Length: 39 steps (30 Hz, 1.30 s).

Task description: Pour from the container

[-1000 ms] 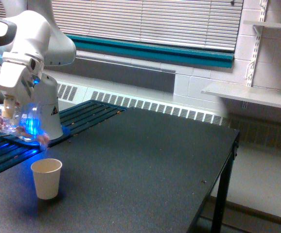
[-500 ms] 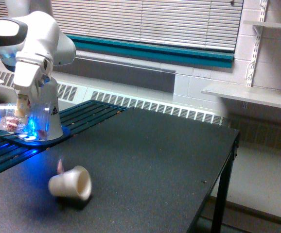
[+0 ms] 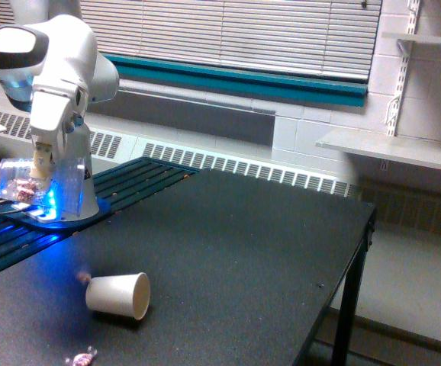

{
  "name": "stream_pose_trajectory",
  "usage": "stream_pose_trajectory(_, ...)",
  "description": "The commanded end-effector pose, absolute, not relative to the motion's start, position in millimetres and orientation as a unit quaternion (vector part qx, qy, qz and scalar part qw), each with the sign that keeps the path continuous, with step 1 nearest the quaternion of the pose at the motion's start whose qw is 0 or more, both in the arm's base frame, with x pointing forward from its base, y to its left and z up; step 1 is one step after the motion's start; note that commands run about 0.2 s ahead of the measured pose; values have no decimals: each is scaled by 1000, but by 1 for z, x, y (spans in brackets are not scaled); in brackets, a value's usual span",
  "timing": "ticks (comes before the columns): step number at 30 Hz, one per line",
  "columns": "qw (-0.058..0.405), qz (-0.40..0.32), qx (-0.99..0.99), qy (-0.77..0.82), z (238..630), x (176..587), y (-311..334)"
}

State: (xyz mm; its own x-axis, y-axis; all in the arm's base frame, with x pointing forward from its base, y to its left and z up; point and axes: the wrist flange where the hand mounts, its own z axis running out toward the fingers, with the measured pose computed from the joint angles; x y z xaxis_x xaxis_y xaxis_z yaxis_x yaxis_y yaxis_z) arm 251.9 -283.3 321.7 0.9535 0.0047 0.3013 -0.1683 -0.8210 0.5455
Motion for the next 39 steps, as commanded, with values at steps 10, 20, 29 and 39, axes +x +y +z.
stream_pose_trajectory(10,298,148,943,-20,326,260,-276)
stream_pose_trajectory(20,301,142,943,2,326,263,-271)
stream_pose_trajectory(29,301,139,944,6,324,259,-270)
stream_pose_trajectory(39,291,153,945,-5,327,262,-267)
